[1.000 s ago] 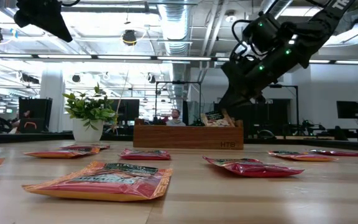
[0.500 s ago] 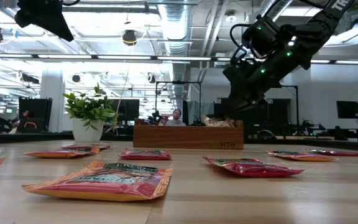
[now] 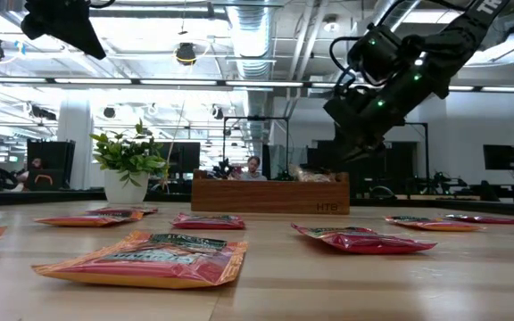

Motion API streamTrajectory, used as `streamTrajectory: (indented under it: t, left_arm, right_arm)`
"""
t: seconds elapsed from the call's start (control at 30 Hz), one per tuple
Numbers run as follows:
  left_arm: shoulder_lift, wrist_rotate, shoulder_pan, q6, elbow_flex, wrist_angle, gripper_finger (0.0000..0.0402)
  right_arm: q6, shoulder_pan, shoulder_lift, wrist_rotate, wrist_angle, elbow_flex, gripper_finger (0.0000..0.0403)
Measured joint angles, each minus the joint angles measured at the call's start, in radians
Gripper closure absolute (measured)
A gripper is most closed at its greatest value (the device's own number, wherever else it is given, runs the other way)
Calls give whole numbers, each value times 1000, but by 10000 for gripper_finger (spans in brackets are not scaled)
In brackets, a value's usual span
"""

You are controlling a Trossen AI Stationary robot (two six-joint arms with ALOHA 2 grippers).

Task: Pick & Place Tea
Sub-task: Put the brown tea bag into the right section of the wooden organizer

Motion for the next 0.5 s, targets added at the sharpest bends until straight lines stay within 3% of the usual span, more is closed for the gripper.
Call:
streamTrajectory:
  t: [0.4, 0.5]
  left_arm:
    - [0, -1, 0, 25, 0, 0, 402]
    - [0, -1, 0, 25, 0, 1, 402]
  right_arm:
    - [-26, 0, -100, -1, -110, 0, 392]
    - [-27, 0, -101, -53, -108, 0, 392]
